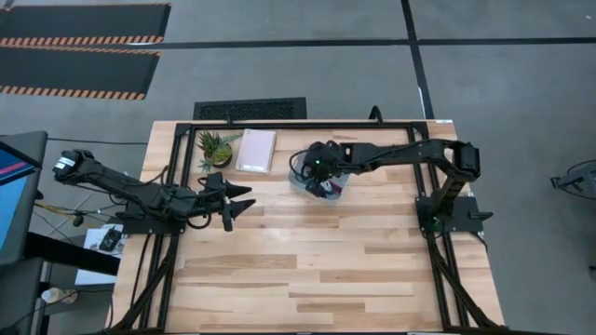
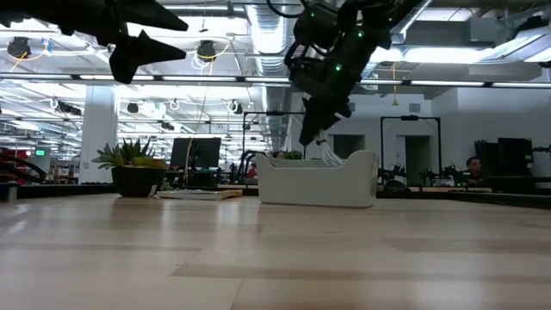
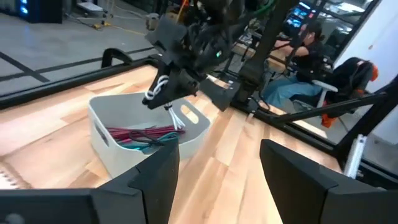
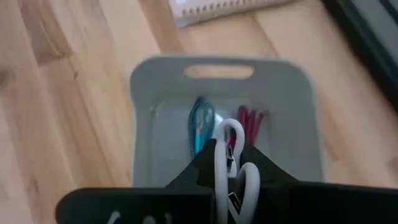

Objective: Pick and place USB-C Cables
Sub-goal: Put the white charger cable into the gray bin

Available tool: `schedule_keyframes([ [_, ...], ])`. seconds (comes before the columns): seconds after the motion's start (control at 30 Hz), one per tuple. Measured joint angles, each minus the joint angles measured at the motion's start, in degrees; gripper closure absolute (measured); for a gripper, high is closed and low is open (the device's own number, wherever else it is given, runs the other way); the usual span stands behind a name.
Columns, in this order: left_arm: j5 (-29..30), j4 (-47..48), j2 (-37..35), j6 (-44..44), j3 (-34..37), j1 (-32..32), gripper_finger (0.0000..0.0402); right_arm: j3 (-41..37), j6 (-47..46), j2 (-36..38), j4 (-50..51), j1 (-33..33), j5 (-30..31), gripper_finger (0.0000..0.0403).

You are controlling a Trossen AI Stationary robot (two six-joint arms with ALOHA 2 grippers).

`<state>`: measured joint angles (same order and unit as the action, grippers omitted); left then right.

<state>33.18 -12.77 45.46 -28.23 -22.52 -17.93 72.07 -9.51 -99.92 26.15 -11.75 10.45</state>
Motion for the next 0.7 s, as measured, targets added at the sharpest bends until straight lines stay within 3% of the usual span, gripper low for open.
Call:
schedule_keyframes([
  [0.4, 2.13, 1.86, 0.25, 1.35, 0.02, 0.04, 0.0189, 0.02, 3.35, -7.89, 4.1, -0.61, 0.98, 0.0368],
  [0.7, 2.89, 1.85, 0.25, 0.87, 0.02, 0.04, 0.0189, 0.39, 3.16, -9.22, 4.47, -0.24, 1.73, 0.0274],
])
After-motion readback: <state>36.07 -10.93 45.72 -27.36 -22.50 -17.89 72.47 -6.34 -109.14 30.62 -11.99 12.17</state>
